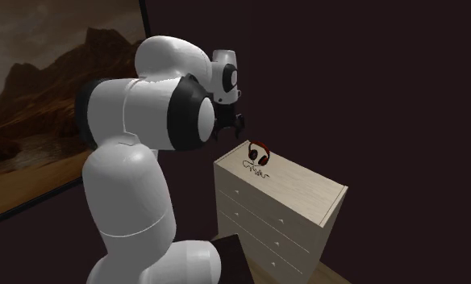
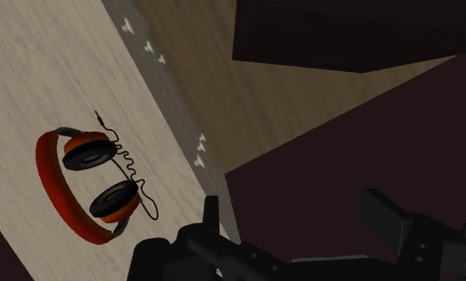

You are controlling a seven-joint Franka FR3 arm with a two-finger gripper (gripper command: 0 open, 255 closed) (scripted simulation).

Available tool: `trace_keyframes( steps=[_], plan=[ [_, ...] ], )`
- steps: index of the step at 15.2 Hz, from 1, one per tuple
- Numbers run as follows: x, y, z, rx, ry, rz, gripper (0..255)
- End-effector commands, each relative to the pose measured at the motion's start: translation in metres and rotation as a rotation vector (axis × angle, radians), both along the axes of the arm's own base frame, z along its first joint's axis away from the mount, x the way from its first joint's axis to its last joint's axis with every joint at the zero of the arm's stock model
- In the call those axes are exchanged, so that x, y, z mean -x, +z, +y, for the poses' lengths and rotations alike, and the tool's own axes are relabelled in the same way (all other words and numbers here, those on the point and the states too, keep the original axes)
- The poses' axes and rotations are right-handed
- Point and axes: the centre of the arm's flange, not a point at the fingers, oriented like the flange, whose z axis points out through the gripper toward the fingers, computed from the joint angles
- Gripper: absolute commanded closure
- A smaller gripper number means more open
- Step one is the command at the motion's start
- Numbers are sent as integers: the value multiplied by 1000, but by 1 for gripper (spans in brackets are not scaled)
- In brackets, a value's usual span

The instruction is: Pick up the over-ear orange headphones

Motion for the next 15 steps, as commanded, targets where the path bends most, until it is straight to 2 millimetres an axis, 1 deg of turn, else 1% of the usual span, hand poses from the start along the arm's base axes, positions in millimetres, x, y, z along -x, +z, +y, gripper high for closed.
trace_keyframes(
  steps=[1, 11, 12, 15],
  plan=[
    [-14, -12, -22, 3, 18, 16, 0],
    [-92, -62, -121, 15, 97, 92, 0],
    [-97, -65, -126, 15, 102, 96, 0],
    [-97, -81, -126, 15, 102, 96, 0]
  ],
)
